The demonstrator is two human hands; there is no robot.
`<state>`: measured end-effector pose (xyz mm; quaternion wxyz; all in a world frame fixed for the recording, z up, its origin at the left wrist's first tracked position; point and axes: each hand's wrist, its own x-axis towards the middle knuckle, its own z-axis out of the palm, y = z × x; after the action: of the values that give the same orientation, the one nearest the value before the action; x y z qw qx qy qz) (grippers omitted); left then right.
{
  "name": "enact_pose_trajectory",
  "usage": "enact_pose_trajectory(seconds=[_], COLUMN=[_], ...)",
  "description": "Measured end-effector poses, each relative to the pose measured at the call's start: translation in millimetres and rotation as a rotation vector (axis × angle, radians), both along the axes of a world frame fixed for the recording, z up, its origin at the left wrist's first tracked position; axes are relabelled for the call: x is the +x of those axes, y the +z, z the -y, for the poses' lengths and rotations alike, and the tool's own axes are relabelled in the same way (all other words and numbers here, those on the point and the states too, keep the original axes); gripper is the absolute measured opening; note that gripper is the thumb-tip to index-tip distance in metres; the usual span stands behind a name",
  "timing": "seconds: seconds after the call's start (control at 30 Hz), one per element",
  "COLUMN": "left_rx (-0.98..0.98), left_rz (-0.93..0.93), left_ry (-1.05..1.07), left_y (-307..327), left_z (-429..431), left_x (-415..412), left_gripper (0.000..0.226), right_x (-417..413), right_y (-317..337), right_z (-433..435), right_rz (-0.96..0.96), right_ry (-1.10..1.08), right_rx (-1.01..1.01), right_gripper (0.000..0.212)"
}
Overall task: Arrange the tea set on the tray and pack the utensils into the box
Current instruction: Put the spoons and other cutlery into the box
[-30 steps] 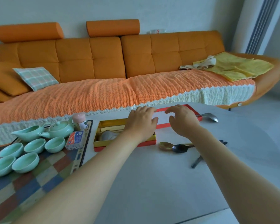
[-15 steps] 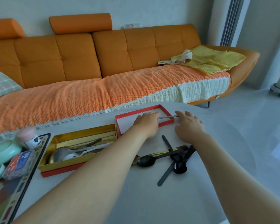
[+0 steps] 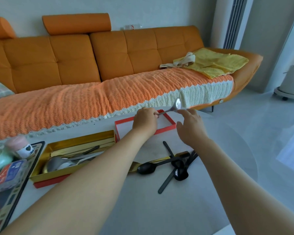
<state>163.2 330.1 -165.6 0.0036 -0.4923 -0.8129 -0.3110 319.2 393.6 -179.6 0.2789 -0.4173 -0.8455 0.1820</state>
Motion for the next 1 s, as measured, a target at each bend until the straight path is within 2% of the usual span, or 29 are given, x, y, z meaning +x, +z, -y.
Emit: enact_pose_trajectory(seconds=[0.1,0.23,0.33,0.43,0.53,0.6,0.7,0.77,0.83,0.9,1.0], left_rx=[0.157,0.276,0.303,0.308,0.291,0.363,0.554,0.584,0.492,0.356,0.179], left_rz=[0.221,0.491,0.560,0.591,0.430,0.264,-0.064,-0.281,-0.387,-0.390,-0.359], left_ry=[0.012,-0.040,-0.019,-0.041,0.022,0.100,0.168,0.211,0.230,0.191,0.095], left_y=[11.4,20.8,27.1,35.2,41.4,40.7,34.5,27.1,16.1,4.0,-15.4], left_z=[21.5,61.9,96.1,133.7,172.7,198.9,235.8,254.2,268.7,282.2,294.4], left_x=[7.5,11.8,2.2,-11.7,-31.4,-47.1,-70.2,-86.2,-101.6,-113.8,-127.7], left_gripper=[0.018,0.018,0.010,0.015,0.025,0.028,0.013,0.012,0.027,0.034,0.035], right_x=[-15.2,-41.5,-57.4,-74.2,-93.9,-108.7,-131.7,-145.3,-155.8,-163.4,-168.7], right_y=[20.3,39.9,48.7,58.9,68.2,71.2,67.8,59.9,50.2,41.2,35.8], right_z=[20.0,54.0,78.8,105.1,131.2,145.8,162.8,171.3,180.8,189.0,197.3], right_rz=[-0.187,-0.327,-0.376,-0.393,-0.386,-0.373,-0.281,-0.159,-0.008,0.101,0.165], right_ry=[0.032,0.130,0.161,0.260,0.361,0.413,0.485,0.520,0.557,0.577,0.577], right_rx=[-0.139,-0.298,-0.347,-0.427,-0.424,-0.402,-0.338,-0.297,-0.245,-0.207,-0.184], right_gripper=[0.030,0.031,0.023,0.019,0.019,0.020,0.023,0.024,0.025,0.026,0.028])
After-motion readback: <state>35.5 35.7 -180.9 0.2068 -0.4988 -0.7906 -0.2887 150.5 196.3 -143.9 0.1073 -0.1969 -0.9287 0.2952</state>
